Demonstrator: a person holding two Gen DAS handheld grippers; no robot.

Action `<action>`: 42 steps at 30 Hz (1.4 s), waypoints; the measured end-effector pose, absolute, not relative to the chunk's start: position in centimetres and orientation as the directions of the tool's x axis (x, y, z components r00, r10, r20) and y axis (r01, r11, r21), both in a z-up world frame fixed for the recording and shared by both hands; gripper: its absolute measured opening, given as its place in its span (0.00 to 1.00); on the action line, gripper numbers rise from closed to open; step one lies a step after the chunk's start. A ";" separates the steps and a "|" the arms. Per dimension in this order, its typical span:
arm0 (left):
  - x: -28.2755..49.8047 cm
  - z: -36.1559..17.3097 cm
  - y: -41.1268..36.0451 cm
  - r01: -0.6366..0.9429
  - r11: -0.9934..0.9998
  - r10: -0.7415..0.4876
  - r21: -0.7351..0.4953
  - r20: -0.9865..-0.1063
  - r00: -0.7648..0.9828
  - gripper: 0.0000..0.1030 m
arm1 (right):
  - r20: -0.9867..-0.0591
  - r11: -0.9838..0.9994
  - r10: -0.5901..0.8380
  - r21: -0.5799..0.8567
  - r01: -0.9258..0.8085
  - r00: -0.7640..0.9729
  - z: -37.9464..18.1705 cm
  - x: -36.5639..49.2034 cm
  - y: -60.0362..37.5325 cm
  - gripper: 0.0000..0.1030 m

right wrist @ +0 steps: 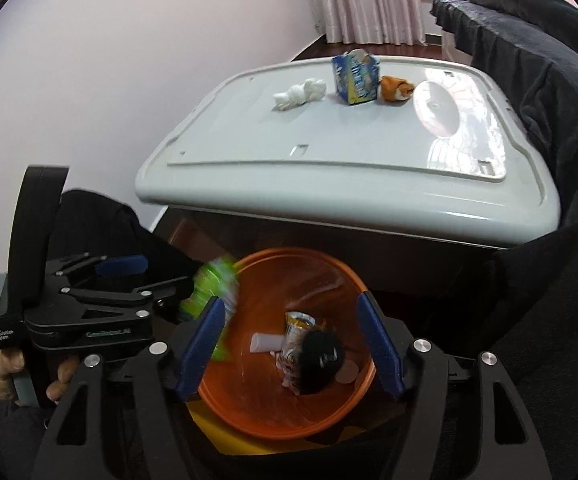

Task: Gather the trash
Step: 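Carry the snack bag and black sock over the bucket and open both tools, then grasp the milk carton with the right tool while the left tool grasps the white tissue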

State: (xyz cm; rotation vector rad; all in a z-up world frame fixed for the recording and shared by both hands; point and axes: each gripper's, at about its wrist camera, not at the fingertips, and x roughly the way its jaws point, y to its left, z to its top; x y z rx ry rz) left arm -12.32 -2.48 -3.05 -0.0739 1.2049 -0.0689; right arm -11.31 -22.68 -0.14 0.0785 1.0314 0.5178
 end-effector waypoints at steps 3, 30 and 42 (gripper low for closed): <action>-12.2 -3.3 -2.1 -0.005 0.994 -0.100 -0.108 -0.935 0.340 0.75 | -0.797 0.881 0.450 0.323 -0.345 0.403 -0.4 -11.0 -23.3 0.65; -2.9 -0.7 -1.7 0.011 1.000 -0.027 -0.025 -0.845 0.533 0.75 | -0.711 0.896 0.368 0.098 -0.433 0.600 2.7 8.6 -21.5 0.67; -1.1 -1.9 -0.9 -0.017 0.999 -0.031 -0.049 -0.825 0.564 0.75 | -0.760 0.894 0.329 0.060 -0.444 0.561 -1.5 20.9 -15.8 0.76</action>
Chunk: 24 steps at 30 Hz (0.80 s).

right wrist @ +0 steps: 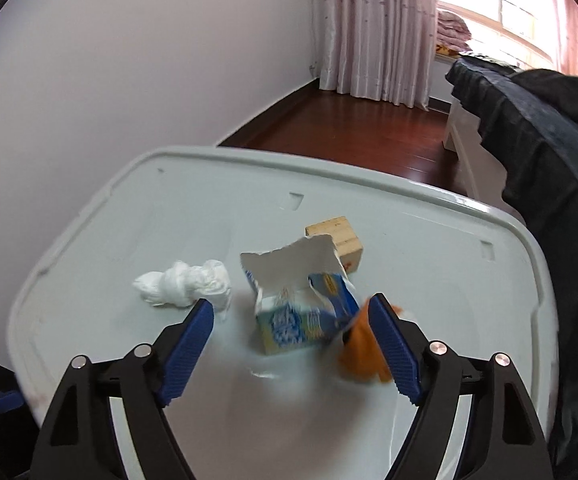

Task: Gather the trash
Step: 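Grasp the milk carton with the right tool while the left tool grasps the white tissue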

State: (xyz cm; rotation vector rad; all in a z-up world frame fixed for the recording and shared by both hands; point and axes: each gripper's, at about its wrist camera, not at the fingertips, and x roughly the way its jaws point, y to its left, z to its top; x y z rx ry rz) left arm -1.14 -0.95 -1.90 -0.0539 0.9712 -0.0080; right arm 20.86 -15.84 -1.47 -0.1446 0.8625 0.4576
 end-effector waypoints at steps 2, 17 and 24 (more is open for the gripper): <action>-1.2 -2.0 -0.7 -0.019 0.998 -0.040 -0.061 -0.825 0.564 0.75 | -0.768 0.897 0.309 0.040 -0.440 0.561 -2.3 21.6 -15.2 0.76; 0.2 -1.3 -0.8 0.002 0.997 -0.069 -0.081 -0.835 0.546 0.75 | -0.753 0.901 0.334 0.079 -0.426 0.567 0.4 19.5 -15.0 0.50; 8.5 -0.7 -3.7 0.265 0.964 -0.152 0.000 -0.821 0.550 0.75 | -0.638 0.921 0.378 0.188 -0.340 0.671 5.0 11.3 -21.8 0.51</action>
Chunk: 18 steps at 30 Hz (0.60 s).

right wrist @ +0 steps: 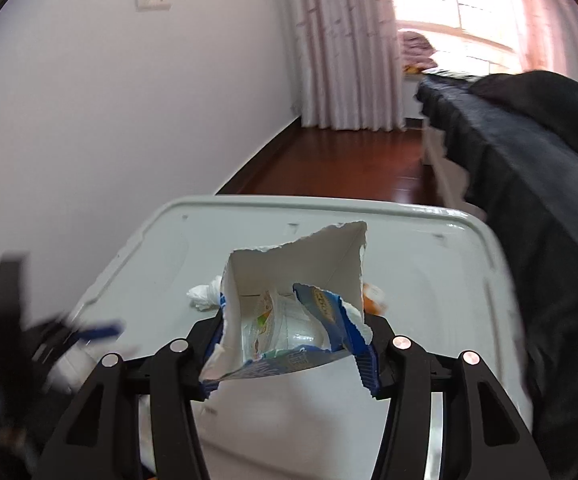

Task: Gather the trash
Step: 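Grasp the milk carton with the right tool while the left tool grasps the white tissue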

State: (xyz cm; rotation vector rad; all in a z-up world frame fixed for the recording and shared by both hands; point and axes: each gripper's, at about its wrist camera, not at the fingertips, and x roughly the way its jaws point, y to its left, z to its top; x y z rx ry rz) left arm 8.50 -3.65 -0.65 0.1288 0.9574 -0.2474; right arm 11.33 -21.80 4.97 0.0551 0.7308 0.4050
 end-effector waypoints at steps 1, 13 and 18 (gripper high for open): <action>9.8 -0.9 -3.9 0.291 0.957 -0.161 0.007 -0.819 0.551 0.75 | -0.639 0.923 0.377 0.196 -0.332 0.670 4.7 11.0 -22.2 0.51; 19.2 -6.4 -5.1 0.402 0.911 -0.143 0.090 -0.846 0.514 0.58 | -0.654 0.929 0.364 0.208 -0.305 0.664 3.4 12.2 -23.5 0.52; 19.4 -6.3 -4.5 0.337 0.941 -0.185 0.005 -0.830 0.527 0.35 | -0.662 0.928 0.365 0.201 -0.314 0.655 3.1 12.0 -23.1 0.52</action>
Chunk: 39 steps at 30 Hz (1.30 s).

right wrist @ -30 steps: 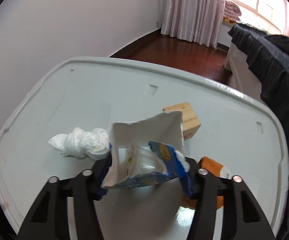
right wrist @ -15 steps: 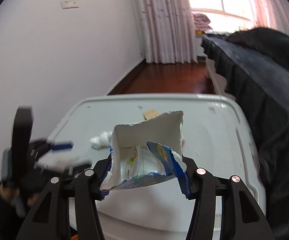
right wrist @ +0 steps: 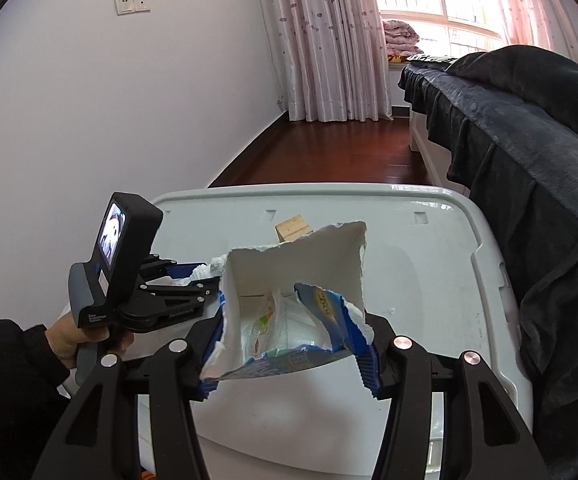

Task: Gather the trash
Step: 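Grasp the milk carton with the right tool while the left tool grasps the white tissue, then carry the tissue and milk carton over the bucket and open both tools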

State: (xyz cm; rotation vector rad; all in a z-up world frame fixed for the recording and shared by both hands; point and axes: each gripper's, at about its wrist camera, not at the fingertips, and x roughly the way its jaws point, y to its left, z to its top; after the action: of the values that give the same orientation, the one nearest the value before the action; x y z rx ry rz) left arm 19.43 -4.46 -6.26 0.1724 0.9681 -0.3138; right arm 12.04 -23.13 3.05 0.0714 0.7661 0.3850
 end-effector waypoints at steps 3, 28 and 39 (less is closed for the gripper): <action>18.5 -6.0 -3.9 0.268 0.963 -0.163 -0.015 -0.827 0.539 0.35 | -0.668 0.928 0.363 0.199 -0.314 0.650 2.9 12.2 -23.1 0.52; -3.5 -1.1 -3.6 0.059 0.990 -0.143 -0.130 -0.870 0.472 0.35 | -0.633 0.925 0.359 0.146 -0.350 0.686 1.6 1.8 -23.3 0.52; -10.9 -1.0 -2.9 0.074 0.997 -0.065 -0.033 -0.873 0.484 0.35 | -0.728 0.892 0.422 0.228 -0.390 0.540 0.7 -8.8 -23.2 0.53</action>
State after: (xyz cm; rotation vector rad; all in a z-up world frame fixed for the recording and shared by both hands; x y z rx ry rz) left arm -10.95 -2.91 -1.02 0.0096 1.0620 -0.0848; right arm -8.76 -23.18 0.68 0.0394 0.8761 0.4830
